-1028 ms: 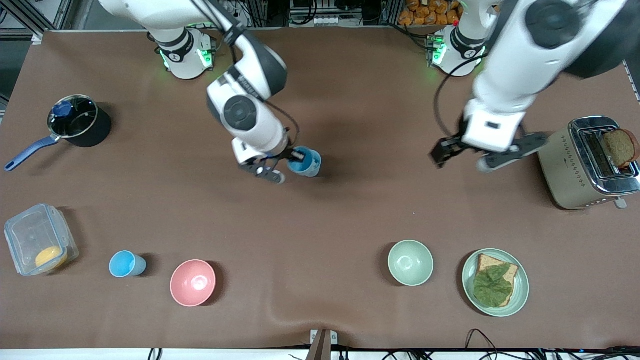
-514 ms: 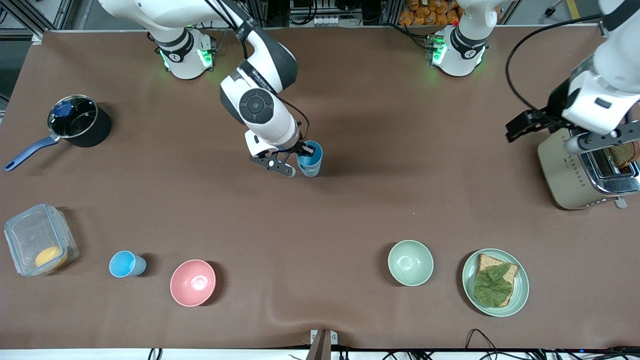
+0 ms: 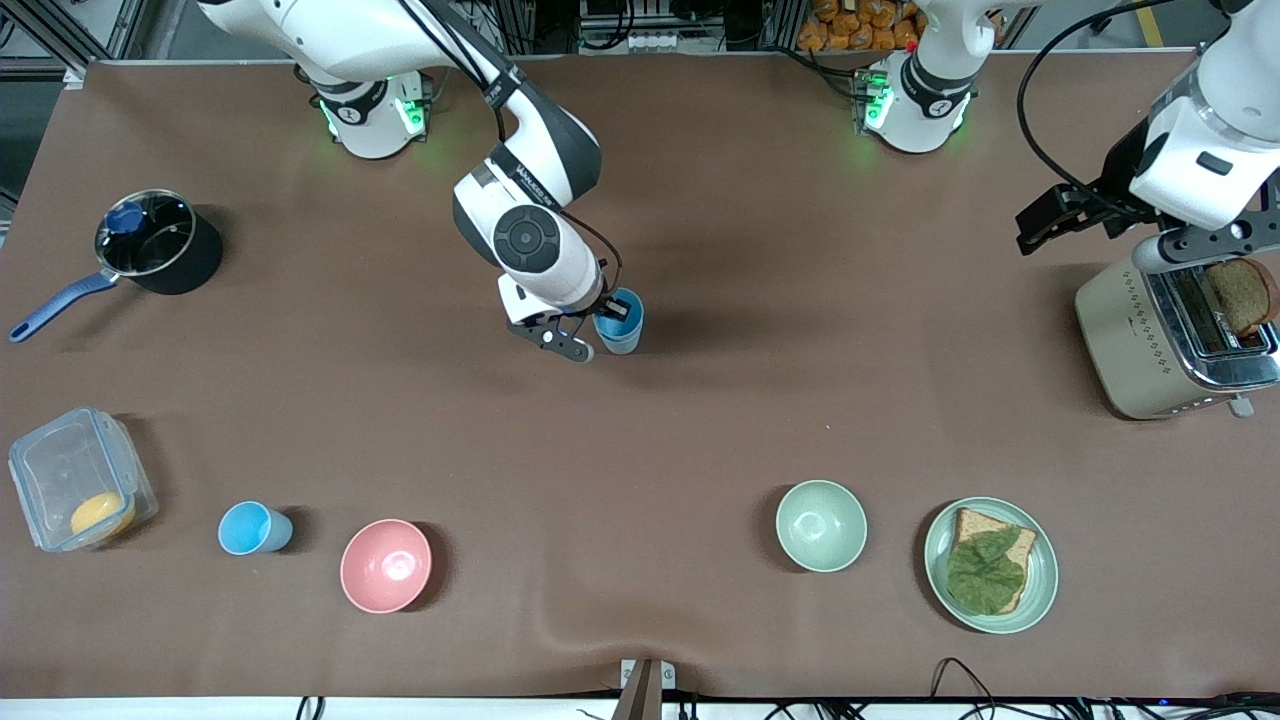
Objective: Stack blue cups with both arms
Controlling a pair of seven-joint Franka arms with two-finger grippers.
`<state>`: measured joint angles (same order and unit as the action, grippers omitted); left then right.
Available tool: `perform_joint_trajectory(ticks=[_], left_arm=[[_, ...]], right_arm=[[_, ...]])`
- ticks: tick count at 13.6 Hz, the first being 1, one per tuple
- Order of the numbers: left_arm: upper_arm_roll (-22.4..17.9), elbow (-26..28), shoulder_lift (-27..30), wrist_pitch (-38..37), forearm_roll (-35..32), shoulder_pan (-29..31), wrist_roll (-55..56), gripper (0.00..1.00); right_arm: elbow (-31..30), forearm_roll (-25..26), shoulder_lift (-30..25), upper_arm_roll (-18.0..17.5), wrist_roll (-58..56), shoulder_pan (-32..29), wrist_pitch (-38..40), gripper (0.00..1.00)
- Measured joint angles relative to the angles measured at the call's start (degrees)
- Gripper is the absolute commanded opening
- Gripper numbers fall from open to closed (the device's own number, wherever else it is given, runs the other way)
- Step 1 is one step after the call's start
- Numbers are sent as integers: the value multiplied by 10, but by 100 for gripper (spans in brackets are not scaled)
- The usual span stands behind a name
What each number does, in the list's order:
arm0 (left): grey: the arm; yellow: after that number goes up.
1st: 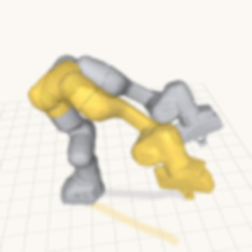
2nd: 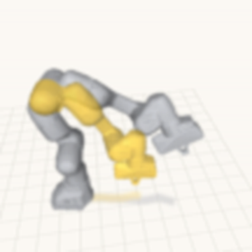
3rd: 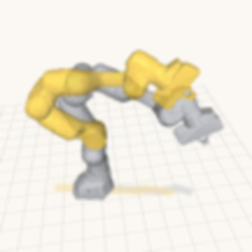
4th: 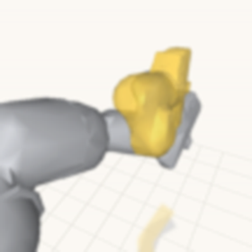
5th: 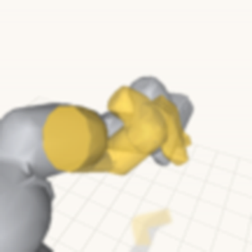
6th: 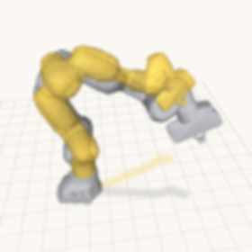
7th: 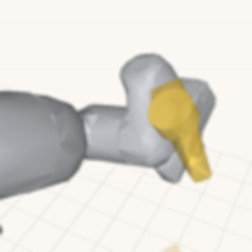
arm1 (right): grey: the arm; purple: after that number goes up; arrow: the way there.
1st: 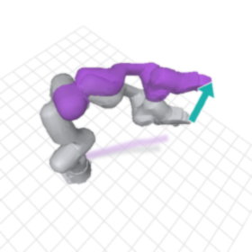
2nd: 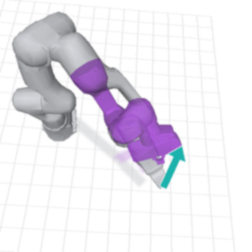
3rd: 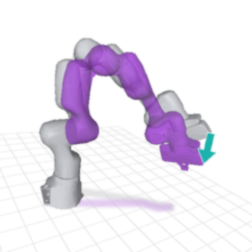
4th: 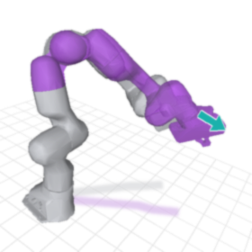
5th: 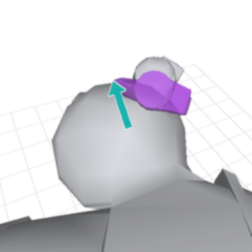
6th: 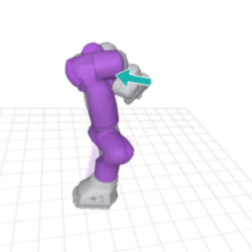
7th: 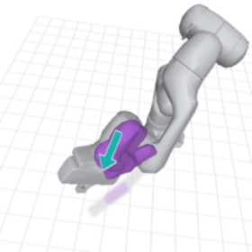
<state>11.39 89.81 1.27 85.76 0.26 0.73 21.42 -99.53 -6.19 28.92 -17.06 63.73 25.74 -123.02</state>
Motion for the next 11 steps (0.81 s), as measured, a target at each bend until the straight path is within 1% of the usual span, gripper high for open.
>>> perform_joint_trajectory(ticks=[3,6,8,11], left_arm=[[-22,0,0,-4,0,-25,-1,100],[-26,0,5,-5,0,-32,-8,100],[-34,0,10,-5,0,-32,-36,100],[-56,0,18,-5,0,-30,-54,100]], right_arm=[[3,10,-1,1,1,0,2,100],[17,19,-15,8,-16,-6,32,100],[21,22,-40,13,-90,-39,58,100],[22,38,-77,18,-254,-139,104,100]])
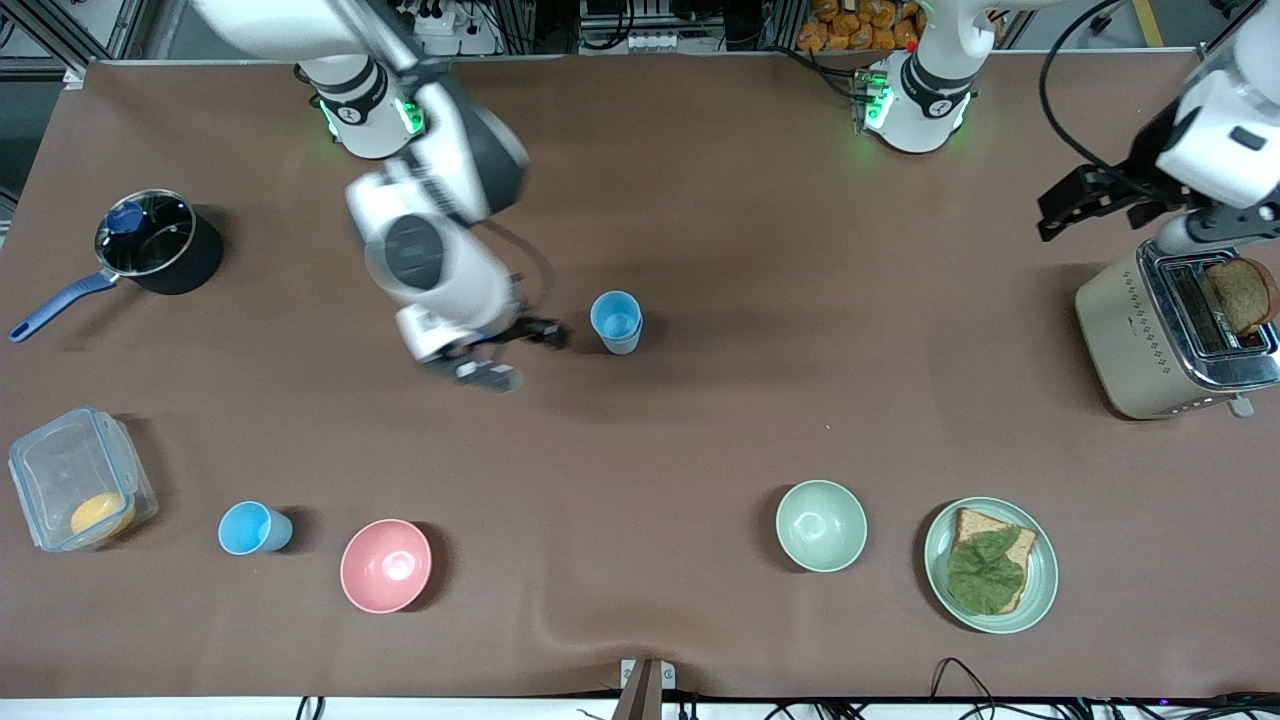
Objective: Stack blue cups with both arms
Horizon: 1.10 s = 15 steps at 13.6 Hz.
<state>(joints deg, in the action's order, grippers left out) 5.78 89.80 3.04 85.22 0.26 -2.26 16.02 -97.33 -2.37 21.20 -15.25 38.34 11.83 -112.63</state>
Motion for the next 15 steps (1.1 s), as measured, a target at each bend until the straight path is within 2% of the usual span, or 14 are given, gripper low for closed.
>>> perform_joint_trajectory(ticks=[4,7,10,13,15], left_arm=[[-5,0,8,0,0,5,-4,100],[-3,0,9,0,0,13,-4,100],[-3,-1,10,0,0,15,-4,100],[-1,-3,10,0,0,15,-4,100],[-1,-3,10,0,0,15,-4,100]], right_arm=[[1,31,-46,2,-196,-125,68,100],[2,34,-94,2,-294,-176,112,100],[2,36,-149,23,-328,-182,144,100],[2,36,-193,75,-396,-171,175,100],[4,36,-207,97,-425,-167,198,100]])
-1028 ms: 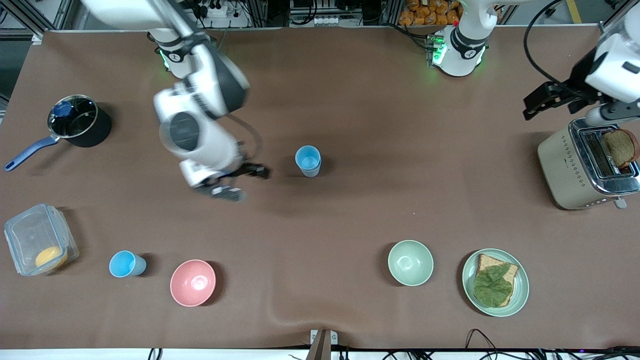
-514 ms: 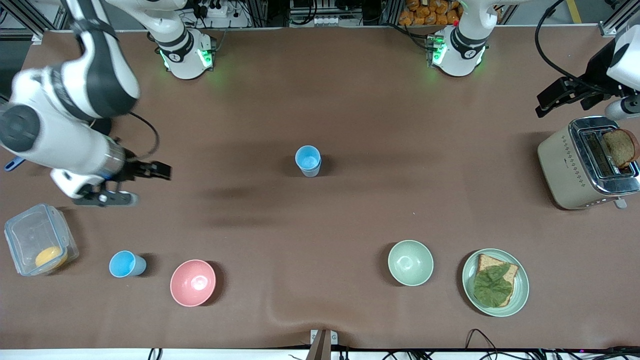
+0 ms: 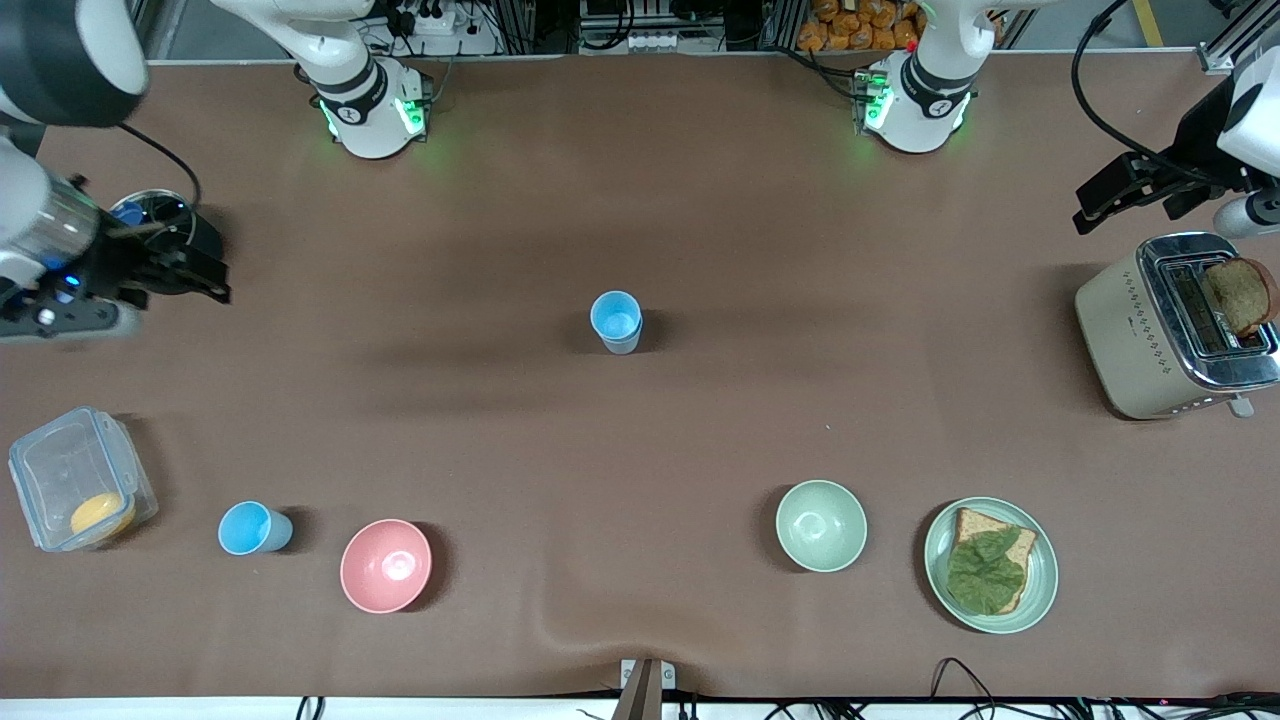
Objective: Stack blue cups with both arms
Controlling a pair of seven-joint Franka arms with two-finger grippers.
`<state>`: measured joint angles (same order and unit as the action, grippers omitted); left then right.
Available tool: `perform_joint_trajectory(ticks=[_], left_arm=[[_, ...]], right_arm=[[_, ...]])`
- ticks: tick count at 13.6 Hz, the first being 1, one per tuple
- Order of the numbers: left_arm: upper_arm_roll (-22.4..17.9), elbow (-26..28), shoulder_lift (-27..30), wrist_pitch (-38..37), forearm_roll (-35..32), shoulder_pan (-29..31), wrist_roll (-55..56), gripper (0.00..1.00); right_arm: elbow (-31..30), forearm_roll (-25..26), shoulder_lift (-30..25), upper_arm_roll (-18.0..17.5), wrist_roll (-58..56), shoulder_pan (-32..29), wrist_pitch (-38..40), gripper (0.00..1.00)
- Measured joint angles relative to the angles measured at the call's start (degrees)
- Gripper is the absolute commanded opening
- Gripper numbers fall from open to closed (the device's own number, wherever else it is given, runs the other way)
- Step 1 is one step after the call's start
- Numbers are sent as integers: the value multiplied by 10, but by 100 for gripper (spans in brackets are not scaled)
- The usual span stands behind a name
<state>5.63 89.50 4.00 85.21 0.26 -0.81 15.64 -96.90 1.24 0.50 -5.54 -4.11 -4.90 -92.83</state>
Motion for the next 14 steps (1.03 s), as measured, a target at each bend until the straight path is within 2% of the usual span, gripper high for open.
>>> perform_joint_trajectory(ticks=[5,14], left_arm=[[0,-5,0,0,0,0,0,100],[6,-11,0,0,0,-1,0,100]], right_arm=[[62,0,-4,4,-1,1,39,100],[63,0,1,10,-1,1,35,100]])
